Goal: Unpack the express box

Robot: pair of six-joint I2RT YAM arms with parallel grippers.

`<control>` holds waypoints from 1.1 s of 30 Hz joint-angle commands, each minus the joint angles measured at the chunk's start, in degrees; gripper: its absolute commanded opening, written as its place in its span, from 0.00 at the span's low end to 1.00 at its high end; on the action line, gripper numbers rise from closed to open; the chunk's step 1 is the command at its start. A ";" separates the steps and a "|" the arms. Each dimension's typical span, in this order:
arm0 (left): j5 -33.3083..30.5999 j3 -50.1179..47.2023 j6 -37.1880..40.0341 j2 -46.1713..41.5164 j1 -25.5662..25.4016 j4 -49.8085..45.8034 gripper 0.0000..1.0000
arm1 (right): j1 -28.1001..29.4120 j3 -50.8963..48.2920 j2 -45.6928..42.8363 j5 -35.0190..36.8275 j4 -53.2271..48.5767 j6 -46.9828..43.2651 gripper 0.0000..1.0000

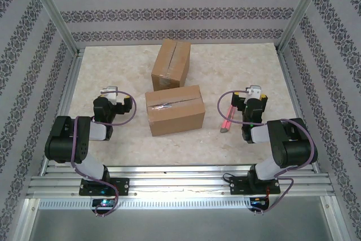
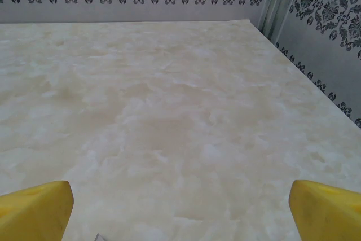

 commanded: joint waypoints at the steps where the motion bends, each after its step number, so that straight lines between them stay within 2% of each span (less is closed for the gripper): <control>1: 4.78 -2.17 2.55 -0.73 -0.15 4.70 0.99 | -0.43 0.75 -0.02 -0.63 0.28 1.17 0.98; 9: 6.39 -1.55 3.04 -0.73 -0.11 3.66 0.99 | -0.17 0.00 0.07 -1.05 1.86 0.73 0.98; 11: 5.68 -1.42 2.70 -0.70 -0.13 3.44 0.99 | -0.13 -0.11 0.12 -1.03 2.04 0.64 0.98; 18: -2.71 0.44 -0.10 -0.82 -0.09 -0.22 0.99 | 0.01 -0.50 0.04 -0.94 2.69 0.45 0.98; 33: -3.50 0.13 -0.48 -0.72 -0.09 0.53 0.99 | -0.08 0.70 0.04 -1.16 0.63 0.55 0.98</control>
